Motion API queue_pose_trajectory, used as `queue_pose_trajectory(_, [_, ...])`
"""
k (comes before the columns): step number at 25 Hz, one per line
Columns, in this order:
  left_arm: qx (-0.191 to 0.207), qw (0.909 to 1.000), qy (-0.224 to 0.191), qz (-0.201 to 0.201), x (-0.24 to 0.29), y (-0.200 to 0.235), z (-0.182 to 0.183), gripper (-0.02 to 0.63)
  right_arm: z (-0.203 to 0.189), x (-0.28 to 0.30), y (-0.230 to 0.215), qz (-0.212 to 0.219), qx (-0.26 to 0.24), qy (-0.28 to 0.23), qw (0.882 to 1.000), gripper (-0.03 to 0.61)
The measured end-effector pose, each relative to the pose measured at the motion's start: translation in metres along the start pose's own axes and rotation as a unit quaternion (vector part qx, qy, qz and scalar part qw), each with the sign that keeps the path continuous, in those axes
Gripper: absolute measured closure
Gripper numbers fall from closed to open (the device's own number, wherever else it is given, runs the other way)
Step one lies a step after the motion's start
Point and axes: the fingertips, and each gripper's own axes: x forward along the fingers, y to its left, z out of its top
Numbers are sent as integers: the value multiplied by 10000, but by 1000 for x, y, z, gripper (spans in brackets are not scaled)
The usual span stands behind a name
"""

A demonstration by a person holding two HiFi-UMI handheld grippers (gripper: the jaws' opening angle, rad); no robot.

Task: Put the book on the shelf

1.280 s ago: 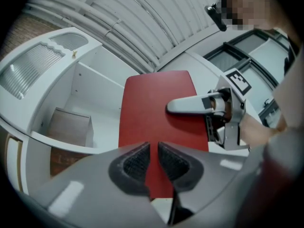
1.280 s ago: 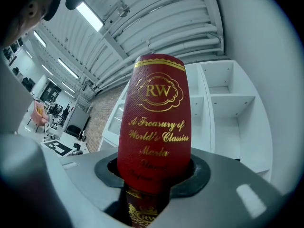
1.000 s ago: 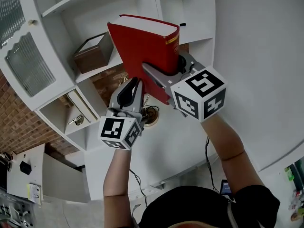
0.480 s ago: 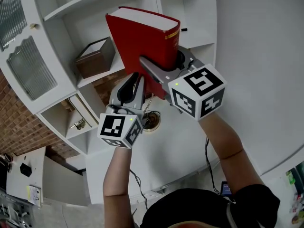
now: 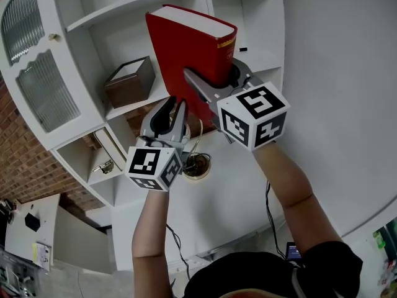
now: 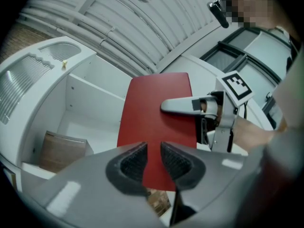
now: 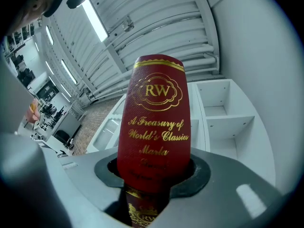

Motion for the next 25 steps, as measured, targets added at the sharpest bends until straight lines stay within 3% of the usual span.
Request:
queue_pose_trajectory(18, [163, 9998, 108, 105, 16, 12, 9, 480, -4, 36, -22, -201, 19, 227, 9995, 367])
queue_pose_trajectory(25, [181, 9995, 139, 237, 23, 28, 7, 499, -13, 59, -27, -215, 67, 475, 9986, 365])
